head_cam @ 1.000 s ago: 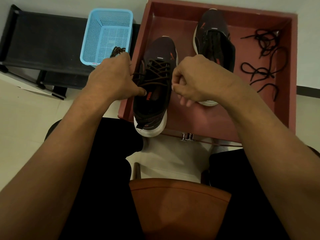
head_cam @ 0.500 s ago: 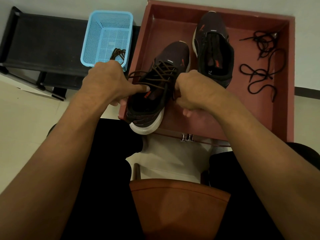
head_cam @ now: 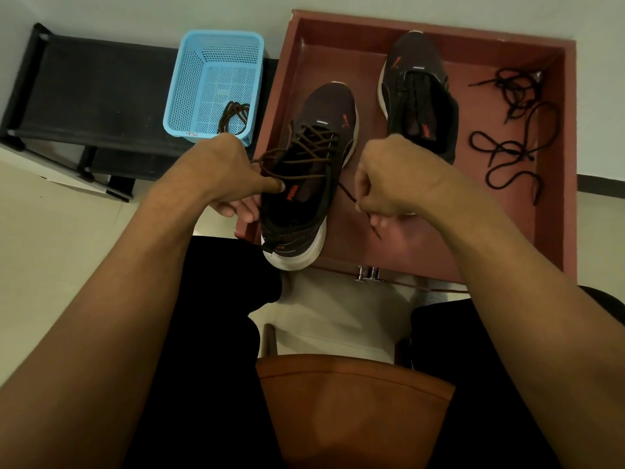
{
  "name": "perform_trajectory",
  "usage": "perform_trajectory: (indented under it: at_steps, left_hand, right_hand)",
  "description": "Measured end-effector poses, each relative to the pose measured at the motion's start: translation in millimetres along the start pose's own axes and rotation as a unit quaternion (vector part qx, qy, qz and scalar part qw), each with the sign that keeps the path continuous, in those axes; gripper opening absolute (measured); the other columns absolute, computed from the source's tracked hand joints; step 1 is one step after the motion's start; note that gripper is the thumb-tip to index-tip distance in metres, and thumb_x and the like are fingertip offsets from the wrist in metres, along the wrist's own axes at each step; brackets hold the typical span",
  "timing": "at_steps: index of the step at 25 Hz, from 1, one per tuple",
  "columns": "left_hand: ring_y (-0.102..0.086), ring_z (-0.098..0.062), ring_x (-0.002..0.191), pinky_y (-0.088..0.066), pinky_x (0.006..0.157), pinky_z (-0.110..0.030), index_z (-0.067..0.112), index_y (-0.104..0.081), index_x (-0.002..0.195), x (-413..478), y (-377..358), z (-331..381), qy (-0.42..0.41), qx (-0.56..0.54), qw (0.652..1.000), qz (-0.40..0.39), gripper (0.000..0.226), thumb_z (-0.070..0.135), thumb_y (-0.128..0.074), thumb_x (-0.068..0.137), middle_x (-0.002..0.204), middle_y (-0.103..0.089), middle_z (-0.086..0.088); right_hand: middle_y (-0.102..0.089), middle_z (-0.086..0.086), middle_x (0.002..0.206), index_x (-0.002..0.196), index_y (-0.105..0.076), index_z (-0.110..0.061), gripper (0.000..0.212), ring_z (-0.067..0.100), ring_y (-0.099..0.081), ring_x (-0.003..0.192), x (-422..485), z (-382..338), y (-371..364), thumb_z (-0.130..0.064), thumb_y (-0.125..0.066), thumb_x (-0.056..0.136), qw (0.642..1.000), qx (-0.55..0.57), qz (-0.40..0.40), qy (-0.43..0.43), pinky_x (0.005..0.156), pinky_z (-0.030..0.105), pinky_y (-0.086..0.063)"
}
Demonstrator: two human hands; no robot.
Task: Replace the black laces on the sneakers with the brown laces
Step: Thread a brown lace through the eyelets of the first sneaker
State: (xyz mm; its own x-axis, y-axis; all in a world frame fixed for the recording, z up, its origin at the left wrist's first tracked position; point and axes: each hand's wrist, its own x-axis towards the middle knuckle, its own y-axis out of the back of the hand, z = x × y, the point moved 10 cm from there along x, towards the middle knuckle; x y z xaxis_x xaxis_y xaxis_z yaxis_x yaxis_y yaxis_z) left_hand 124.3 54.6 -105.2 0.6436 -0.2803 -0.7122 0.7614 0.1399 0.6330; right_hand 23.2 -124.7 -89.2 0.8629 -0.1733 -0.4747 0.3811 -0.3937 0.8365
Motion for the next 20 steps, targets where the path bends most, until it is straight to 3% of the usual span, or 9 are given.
perform_trajectory:
  at_steps: [4,8,11,15,18,20]
  left_hand:
    - [-0.069,-0.011,0.048,-0.050,0.041,-0.018,0.000,-0.071,0.085,1.3,-2.2,0.8,-0.003,-0.003,1.000,-0.006,0.041,0.040,-0.073,0.095,0.068,-0.077,-0.010]
    - [-0.071,-0.012,0.054,-0.051,0.046,-0.019,0.002,-0.072,0.087,-1.8,-3.5,7.1,-0.025,0.015,0.999,-0.014,0.039,0.040,-0.071,0.097,0.070,-0.077,-0.008]
    - [-0.072,-0.012,0.055,-0.053,0.047,-0.019,0.003,-0.073,0.086,-2.5,-3.7,11.5,-0.049,0.024,0.998,-0.011,0.037,0.038,-0.072,0.096,0.067,-0.077,-0.006]
    - [-0.074,-0.014,0.059,-0.054,0.047,-0.020,-0.001,-0.074,0.090,-1.3,-4.9,10.8,-0.045,0.028,0.998,-0.017,0.037,0.035,-0.069,0.099,0.070,-0.077,-0.008]
    - [-0.070,-0.010,0.050,-0.051,0.042,-0.017,-0.003,-0.072,0.090,-0.5,-6.3,9.9,-0.037,0.022,0.999,-0.018,0.037,0.032,-0.067,0.101,0.069,-0.077,-0.008]
    - [-0.070,-0.012,0.051,-0.051,0.043,-0.018,-0.003,-0.071,0.090,0.0,-8.1,10.0,-0.035,0.019,0.999,-0.019,0.036,0.031,-0.067,0.101,0.071,-0.077,-0.010]
  right_hand:
    - [-0.057,0.001,0.070,0.068,-0.052,-0.020,0.038,0.021,-0.067,0.067,8.1,-2.8,-27.2,-0.012,-0.088,0.078,0.997,-0.071,-0.019,-0.018,0.052,0.027,-0.047]
    - [-0.069,-0.006,0.057,0.090,-0.074,-0.021,0.005,0.003,-0.066,0.047,2.2,-6.3,12.9,-0.024,-0.078,0.091,0.996,0.064,0.055,0.020,0.051,0.018,-0.046]
    - [-0.073,-0.007,0.066,0.098,-0.079,-0.026,0.005,-0.012,-0.062,0.050,-5.1,-17.1,35.2,-0.026,-0.076,0.094,0.983,0.137,0.099,0.077,0.059,0.015,-0.050]
    - [-0.073,-0.003,0.063,0.090,-0.077,-0.022,0.010,0.004,-0.068,0.048,-3.9,-12.8,28.0,-0.016,-0.071,0.096,0.990,0.110,0.079,0.046,0.059,0.023,-0.058]
    - [-0.073,0.006,0.077,0.092,-0.073,-0.016,0.006,0.021,-0.074,0.066,0.3,3.9,10.3,-0.010,-0.075,0.091,0.999,0.014,0.030,-0.034,0.074,0.037,-0.065]
    - [-0.072,0.005,0.072,0.084,-0.067,-0.015,0.014,0.021,-0.074,0.066,0.0,0.9,-0.8,-0.007,-0.079,0.087,0.998,-0.038,-0.002,-0.049,0.075,0.038,-0.065]
